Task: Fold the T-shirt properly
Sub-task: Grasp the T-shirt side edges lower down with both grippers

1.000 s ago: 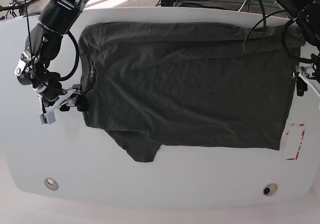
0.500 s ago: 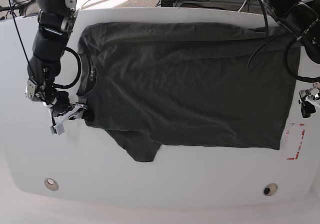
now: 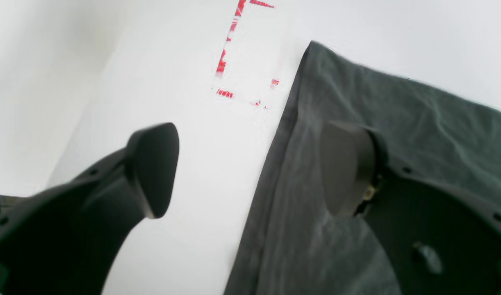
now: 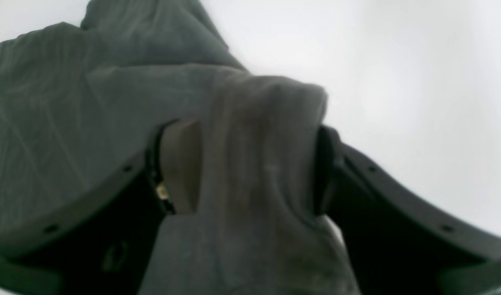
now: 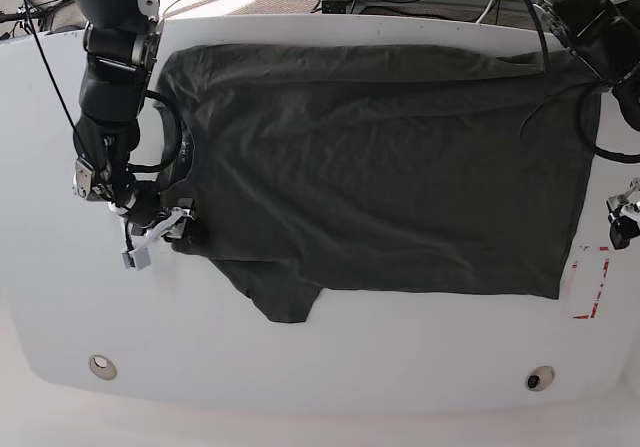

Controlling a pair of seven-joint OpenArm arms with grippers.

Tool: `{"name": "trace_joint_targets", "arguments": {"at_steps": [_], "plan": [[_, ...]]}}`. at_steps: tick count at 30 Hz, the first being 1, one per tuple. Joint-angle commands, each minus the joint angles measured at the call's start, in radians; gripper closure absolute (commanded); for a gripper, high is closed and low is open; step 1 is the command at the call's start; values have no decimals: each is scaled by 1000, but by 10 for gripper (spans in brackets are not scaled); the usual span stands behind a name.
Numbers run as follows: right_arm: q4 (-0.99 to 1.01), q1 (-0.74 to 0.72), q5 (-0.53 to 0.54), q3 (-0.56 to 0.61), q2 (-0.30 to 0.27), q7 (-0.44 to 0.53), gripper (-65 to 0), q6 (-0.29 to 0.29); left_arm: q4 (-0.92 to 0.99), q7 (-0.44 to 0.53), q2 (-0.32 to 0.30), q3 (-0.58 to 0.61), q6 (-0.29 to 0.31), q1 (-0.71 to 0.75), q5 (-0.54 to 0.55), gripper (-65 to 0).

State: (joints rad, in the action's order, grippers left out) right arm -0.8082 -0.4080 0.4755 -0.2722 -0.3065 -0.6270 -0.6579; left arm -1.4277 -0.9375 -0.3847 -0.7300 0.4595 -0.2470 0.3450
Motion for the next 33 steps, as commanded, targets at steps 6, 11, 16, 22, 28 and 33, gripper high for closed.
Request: {"name": "trace_joint_targets", "arguments": {"at_steps": [6, 11, 16, 22, 28, 33], "plan": [[-6, -18, -2, 1, -9, -11, -328, -3, 330, 209, -124, 135, -3, -97, 12, -499], [-6, -18, -2, 1, -9, -11, -290, -3, 557, 340, -147, 237, -3, -163, 12, -499], [-6, -18, 1, 1, -9, -11, -95, -3, 726, 440, -144, 304, -3, -225, 12, -499], [-6, -18, 4, 0, -9, -11, -71, -3, 812, 512, -115, 416, -3, -269, 13, -499], [-6, -16, 6, -6, -10, -9, -71, -3, 922, 559, -107, 428, -3, -303, 13, -499], [-6, -13, 7, -8, -10, -9, -70, -3, 954, 576, -107, 430, -3, -311, 12, -499]]}}
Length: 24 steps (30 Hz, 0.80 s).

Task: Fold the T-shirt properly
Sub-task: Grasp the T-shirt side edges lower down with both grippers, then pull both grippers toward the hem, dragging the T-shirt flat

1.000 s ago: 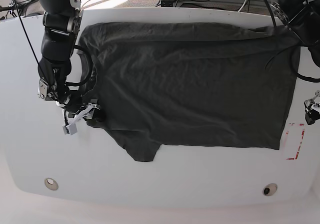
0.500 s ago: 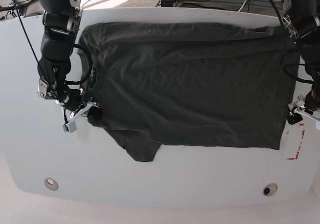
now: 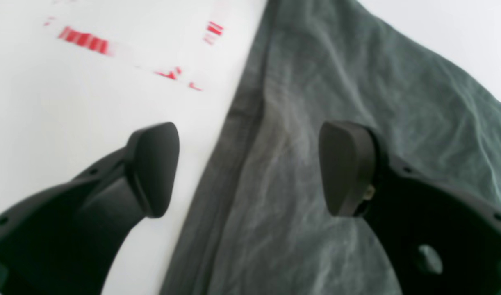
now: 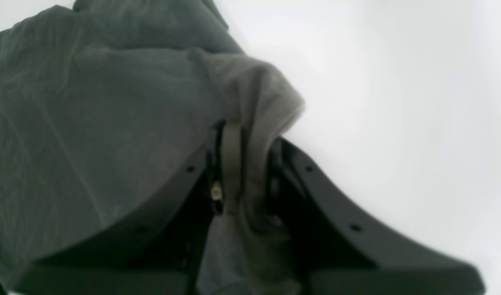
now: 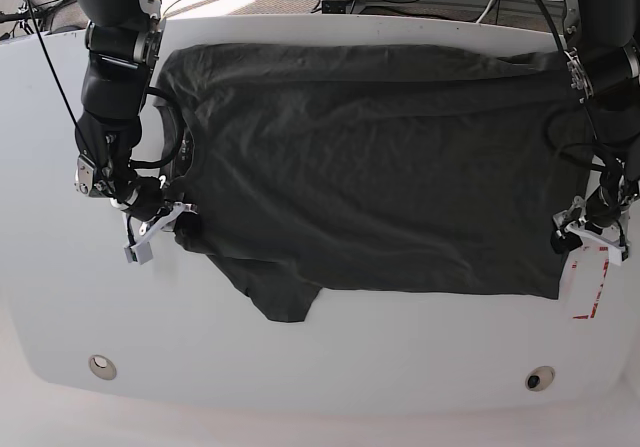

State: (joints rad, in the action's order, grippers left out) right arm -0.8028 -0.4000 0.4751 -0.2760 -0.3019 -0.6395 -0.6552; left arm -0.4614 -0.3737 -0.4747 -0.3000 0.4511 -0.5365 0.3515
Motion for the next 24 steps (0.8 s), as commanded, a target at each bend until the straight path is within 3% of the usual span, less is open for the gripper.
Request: {"name": "trace_joint_targets", "arguments": {"at_steps": [1, 8, 20, 24], "plan": [[-10, -21, 7, -4, -15, 4, -70, -5, -12, 12, -17, 0, 5, -21, 5, -499], [-11, -21, 7, -4, -15, 4, -71, -5, -12, 12, -12, 0, 12, -20, -87, -500], [-11, -23, 7, -4, -15, 7, -67, -5, -12, 6, 112, 0, 8, -29, -93, -497], [-11, -21, 7, -4, -18, 7, -67, -5, -12, 6, 115, 0, 7, -29, -95, -413]]}}
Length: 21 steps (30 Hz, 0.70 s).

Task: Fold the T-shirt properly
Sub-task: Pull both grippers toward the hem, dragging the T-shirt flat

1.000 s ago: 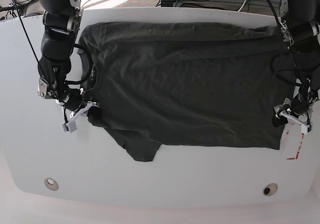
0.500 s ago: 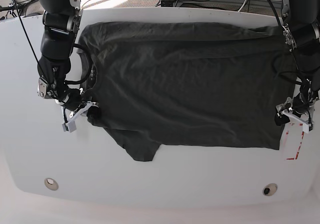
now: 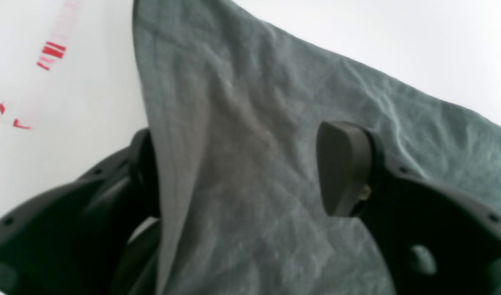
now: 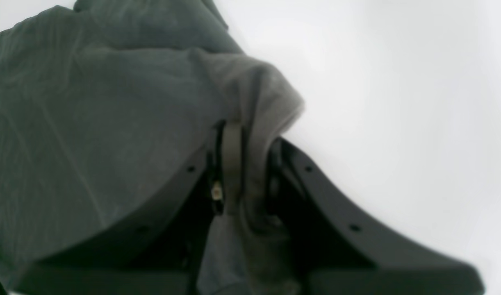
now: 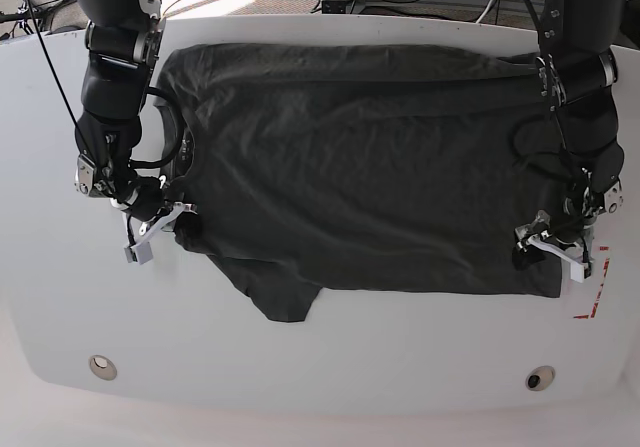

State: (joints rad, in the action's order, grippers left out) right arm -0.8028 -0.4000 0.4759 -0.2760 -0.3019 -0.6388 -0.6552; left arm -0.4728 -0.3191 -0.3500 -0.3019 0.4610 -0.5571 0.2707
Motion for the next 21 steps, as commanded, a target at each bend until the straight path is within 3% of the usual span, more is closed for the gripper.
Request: {"name": "trace_joint_targets", "arguments": {"at_steps": [1, 6, 10, 15, 21], "plan": [[-11, -21, 7, -4, -18, 6, -67, -5, -1, -48, -10, 2, -3, -8, -14, -382], [-11, -21, 7, -4, -18, 6, -63, -5, -1, -48, -14, 2, -3, -5, -14, -181], [-13, -21, 5, -2, -18, 6, 0, -5, -1, -48, -28, 2, -3, -4, -14, 0], [-23, -26, 5, 2, -18, 4, 0, -5, -57, -55, -31, 2, 2, 1, -8, 0], [-145, -24, -1, 1, -23, -45, 0, -5, -376, -209, -30, -4, 3, 62, -4, 0]]}}
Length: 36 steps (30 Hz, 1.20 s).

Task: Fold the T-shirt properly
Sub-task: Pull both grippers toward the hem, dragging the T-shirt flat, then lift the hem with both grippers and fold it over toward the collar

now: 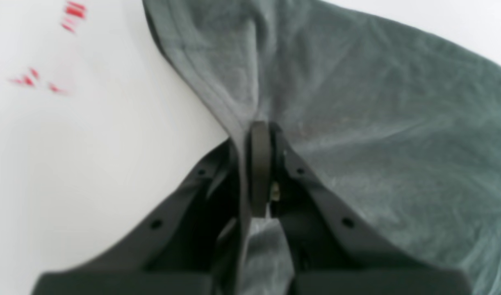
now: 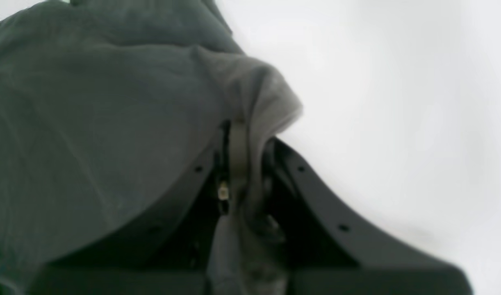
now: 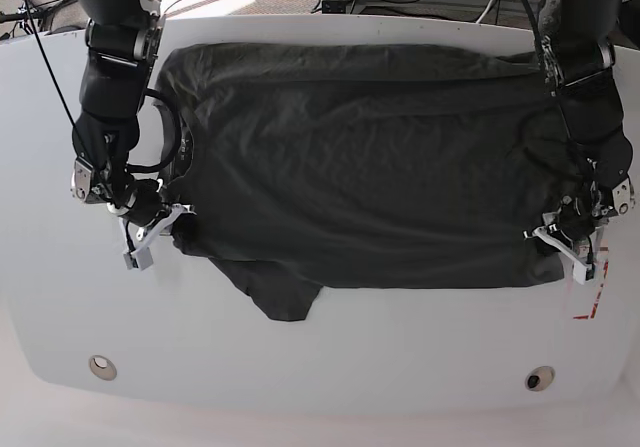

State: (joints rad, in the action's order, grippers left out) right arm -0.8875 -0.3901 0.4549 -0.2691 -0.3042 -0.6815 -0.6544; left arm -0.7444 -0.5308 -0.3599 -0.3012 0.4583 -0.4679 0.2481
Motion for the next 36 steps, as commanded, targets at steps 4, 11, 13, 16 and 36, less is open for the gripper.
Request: {"name": "trace_joint_targets", "arguments": {"at_steps": [4, 11, 13, 16, 36], "plan": [[-160, -36, 26, -5, -49, -48, 0, -6, -301, -88, -17, -6, 6, 4, 18, 0], [-215, -149, 26, -3, -94, -134, 0, -8, -524, -168, -21, -6, 6, 13, 78, 0], [-215, -201, 26, -3, -114, -163, 0, -8, -590, -196, -24, -6, 6, 10, 112, 0], [-215, -281, 26, -3, -140, -203, 0, -25, -688, -223, -54, -6, 6, -10, 130, 0], [-213, -893, 28, 86, -247, -510, 0, -44, -855, -387, -170, -3, 113, -516, 129, 0]]}}
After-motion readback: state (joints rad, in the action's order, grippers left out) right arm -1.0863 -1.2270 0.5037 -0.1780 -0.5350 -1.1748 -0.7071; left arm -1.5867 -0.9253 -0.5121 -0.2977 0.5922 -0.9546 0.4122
